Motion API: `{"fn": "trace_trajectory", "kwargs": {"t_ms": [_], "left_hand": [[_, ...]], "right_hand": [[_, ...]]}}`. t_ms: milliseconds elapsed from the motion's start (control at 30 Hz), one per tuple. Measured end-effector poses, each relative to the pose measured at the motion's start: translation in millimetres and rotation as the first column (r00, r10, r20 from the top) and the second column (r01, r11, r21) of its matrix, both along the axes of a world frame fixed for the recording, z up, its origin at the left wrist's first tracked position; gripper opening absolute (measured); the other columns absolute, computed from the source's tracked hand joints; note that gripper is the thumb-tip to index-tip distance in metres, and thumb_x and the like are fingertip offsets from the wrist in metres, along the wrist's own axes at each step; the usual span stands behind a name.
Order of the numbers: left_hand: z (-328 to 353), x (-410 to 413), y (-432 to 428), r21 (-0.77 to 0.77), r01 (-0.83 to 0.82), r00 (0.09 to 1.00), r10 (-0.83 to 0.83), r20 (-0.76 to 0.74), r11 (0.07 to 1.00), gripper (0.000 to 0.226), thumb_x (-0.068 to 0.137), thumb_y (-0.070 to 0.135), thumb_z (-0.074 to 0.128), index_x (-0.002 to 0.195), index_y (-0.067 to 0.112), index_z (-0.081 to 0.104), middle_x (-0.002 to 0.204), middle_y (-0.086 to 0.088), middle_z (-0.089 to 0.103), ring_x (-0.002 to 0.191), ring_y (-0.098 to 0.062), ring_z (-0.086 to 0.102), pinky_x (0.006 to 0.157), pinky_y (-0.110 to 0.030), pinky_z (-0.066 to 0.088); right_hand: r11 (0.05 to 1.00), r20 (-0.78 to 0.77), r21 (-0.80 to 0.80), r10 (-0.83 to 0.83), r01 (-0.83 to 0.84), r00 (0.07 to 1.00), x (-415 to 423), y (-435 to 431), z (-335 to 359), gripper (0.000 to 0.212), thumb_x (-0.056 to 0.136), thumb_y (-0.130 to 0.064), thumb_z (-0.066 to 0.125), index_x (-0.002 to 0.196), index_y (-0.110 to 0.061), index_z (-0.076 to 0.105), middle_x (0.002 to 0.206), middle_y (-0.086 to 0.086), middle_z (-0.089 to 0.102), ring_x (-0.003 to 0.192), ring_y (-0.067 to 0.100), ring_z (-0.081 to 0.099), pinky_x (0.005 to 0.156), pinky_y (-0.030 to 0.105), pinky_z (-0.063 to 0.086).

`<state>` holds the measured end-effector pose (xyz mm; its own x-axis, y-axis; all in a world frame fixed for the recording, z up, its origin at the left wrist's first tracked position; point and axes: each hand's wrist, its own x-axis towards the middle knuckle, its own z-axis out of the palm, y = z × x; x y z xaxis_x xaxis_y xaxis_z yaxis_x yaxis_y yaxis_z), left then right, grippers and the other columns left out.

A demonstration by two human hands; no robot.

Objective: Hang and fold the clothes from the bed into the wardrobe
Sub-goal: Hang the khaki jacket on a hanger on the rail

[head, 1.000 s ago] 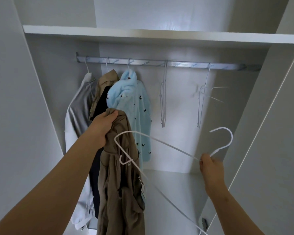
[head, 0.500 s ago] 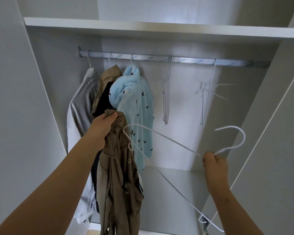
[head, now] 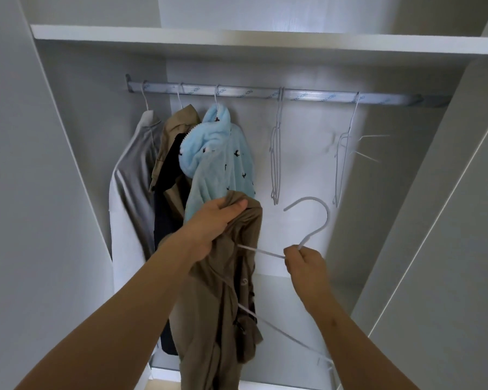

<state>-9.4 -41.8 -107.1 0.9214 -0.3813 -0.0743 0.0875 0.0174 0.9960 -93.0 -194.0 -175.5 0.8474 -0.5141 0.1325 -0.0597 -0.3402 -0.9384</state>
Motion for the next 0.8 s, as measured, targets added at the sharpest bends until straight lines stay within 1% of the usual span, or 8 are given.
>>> {"fn": "trace_trajectory", "kwargs": {"t_ms": [100,167,233,300,433,500,633,800], "left_hand": [[3.1,-5.5,-2.4,-0.003,0.091,0.992,-0.090,0.084,0.996,0.013,0.089,0.022,0.058,0.092,0.014,0.067,0.077,0.004,0.073,0.075,-0.008,0.068,0.069,-0.016,0.054],[1.7,-6.4,0.3,0.291,0.027,0.897,-0.152,0.416,0.956,0.021,0.090,0.023,0.058,0.081,0.006,0.067,0.075,-0.003,0.069,0.076,-0.015,0.066,0.071,-0.020,0.052],[-3.0,-2.7,2.6,0.529,-0.443,0.537,-0.258,0.803,0.724,0.029,0.089,0.026,0.060,0.066,0.008,0.059,0.071,-0.004,0.063,0.087,-0.024,0.061,0.082,-0.034,0.042],[-0.3,-1.6,1.7,0.492,-0.645,0.330,-0.368,0.869,0.585,0.031,0.088,0.035,0.058,0.064,0.015,0.058,0.075,0.003,0.064,0.095,-0.021,0.058,0.097,-0.042,0.031],[4.7,3.5,-5.6,0.668,-0.544,0.413,-0.531,0.740,0.508,0.050,0.084,0.067,0.033,0.058,0.024,0.030,0.054,0.010,0.037,0.051,-0.007,0.038,0.057,-0.024,0.034],[5.6,2.0,-11.2,0.652,-0.510,0.419,-0.501,0.758,0.560,0.043,0.082,0.065,0.042,0.069,0.025,0.043,0.054,0.010,0.040,0.051,-0.007,0.041,0.046,-0.020,0.025],[3.2,0.5,-20.8,0.573,-0.518,0.440,-0.377,0.815,0.635,0.043,0.083,0.060,0.049,0.117,0.035,0.055,0.075,0.004,0.064,0.067,-0.011,0.057,0.049,-0.021,0.031],[11.4,8.7,-18.1,0.439,-0.590,0.481,-0.143,0.865,0.678,0.033,0.087,0.051,0.052,0.103,0.027,0.066,0.082,0.004,0.068,0.074,-0.010,0.057,0.058,-0.022,0.033]], "right_hand": [[0.979,-0.005,0.198,-0.044,0.044,0.999,4.5,3.4,8.0,0.043,0.090,-0.015,0.045,0.048,-0.012,0.038,0.034,-0.010,0.035,0.040,0.005,0.030,0.046,0.019,0.026],[0.965,0.011,0.255,-0.069,0.063,0.998,5.8,1.2,14.5,0.043,0.090,-0.015,0.046,0.048,-0.011,0.039,0.032,-0.010,0.034,0.042,0.007,0.032,0.046,0.017,0.028],[0.968,0.037,0.242,-0.081,0.070,0.996,6.3,-1.2,20.6,0.044,0.092,-0.016,0.047,0.048,-0.011,0.040,0.031,-0.010,0.035,0.044,0.008,0.033,0.048,0.018,0.030],[0.970,0.054,0.230,-0.096,0.081,0.994,6.7,-4.5,26.1,0.045,0.093,-0.018,0.047,0.049,-0.012,0.043,0.030,-0.011,0.037,0.045,0.007,0.035,0.050,0.019,0.031],[0.970,0.093,0.209,-0.145,0.123,0.985,5.2,-15.7,34.6,0.042,0.093,-0.021,0.050,0.051,-0.015,0.049,0.033,-0.011,0.041,0.047,0.009,0.038,0.051,0.019,0.033],[0.986,0.134,0.117,-0.131,0.116,0.982,3.2,-18.7,38.3,0.041,0.093,-0.023,0.051,0.053,-0.017,0.052,0.040,-0.011,0.046,0.049,0.009,0.041,0.053,0.020,0.036],[0.970,0.353,-0.055,-0.204,0.238,0.913,0.6,-23.6,42.3,0.008,0.091,-0.019,0.057,0.084,-0.015,0.058,0.082,-0.008,0.056,0.079,0.011,0.052,0.076,0.026,0.044],[0.967,0.574,-0.018,-0.198,0.254,0.795,-9.3,-31.5,26.6,0.019,0.083,-0.011,0.057,0.079,-0.029,0.052,0.073,-0.012,0.056,0.067,-0.001,0.052,0.066,0.007,0.042]]}}
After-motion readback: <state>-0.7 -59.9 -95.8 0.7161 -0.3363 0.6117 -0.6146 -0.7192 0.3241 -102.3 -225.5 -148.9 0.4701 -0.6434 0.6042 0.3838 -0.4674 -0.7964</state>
